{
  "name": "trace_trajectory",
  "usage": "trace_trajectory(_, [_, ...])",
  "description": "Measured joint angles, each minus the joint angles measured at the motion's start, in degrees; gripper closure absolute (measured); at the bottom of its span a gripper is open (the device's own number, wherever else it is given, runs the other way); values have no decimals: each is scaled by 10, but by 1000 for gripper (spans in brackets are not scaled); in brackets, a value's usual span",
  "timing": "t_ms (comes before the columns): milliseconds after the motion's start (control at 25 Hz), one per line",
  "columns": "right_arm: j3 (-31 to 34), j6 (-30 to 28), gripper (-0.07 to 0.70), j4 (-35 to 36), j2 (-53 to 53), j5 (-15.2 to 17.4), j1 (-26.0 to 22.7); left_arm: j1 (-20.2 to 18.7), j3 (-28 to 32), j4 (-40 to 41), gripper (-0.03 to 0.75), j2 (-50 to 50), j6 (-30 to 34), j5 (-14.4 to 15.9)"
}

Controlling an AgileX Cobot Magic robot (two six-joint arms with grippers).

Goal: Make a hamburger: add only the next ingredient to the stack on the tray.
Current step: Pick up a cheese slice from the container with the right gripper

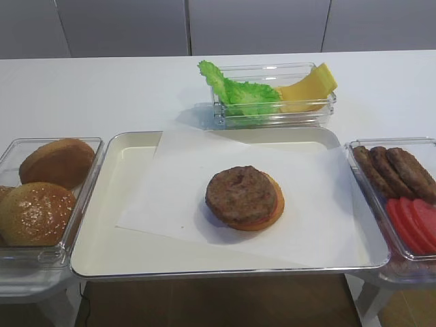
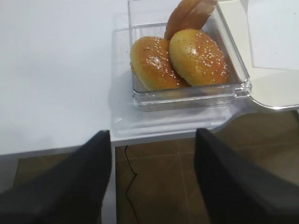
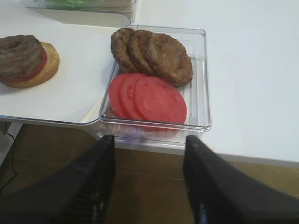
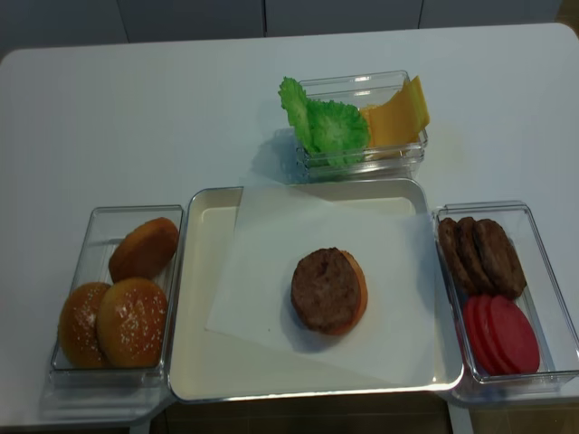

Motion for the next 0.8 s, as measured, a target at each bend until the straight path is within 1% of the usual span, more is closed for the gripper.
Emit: trace_trajectory(800, [0,0,259,0,0,0,0,0,0,0,296,0,0,0])
